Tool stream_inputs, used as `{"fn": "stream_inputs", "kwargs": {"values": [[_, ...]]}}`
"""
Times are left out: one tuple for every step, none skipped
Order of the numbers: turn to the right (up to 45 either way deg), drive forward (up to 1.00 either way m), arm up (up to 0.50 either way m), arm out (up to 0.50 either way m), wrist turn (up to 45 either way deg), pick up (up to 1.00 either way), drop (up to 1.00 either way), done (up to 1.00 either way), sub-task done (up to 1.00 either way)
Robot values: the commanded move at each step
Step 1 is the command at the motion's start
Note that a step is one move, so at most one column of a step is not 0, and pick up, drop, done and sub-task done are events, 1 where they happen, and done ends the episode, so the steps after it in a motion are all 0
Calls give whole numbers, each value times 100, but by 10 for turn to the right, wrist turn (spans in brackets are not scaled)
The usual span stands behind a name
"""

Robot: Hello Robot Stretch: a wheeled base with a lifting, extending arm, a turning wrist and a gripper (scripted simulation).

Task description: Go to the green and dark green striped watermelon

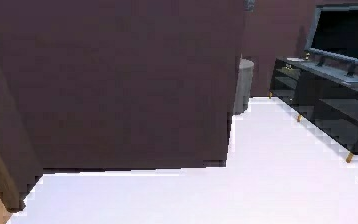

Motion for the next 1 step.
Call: {"fn": "stream_inputs", "kwargs": {"values": [[-450, 0, 0, 0, 0, 0, 0, 0, 0]]}}
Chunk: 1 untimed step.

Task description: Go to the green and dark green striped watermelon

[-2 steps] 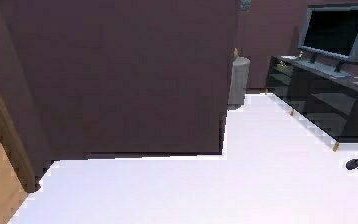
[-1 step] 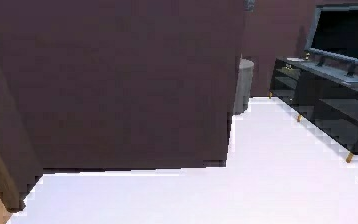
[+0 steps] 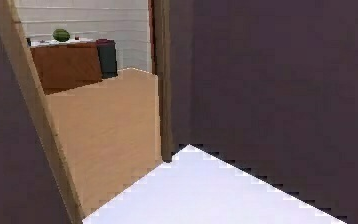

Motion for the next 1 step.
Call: {"fn": "stream_inputs", "kwargs": {"values": [[-210, 0, 0, 0, 0, 0, 0, 0, 0]]}}
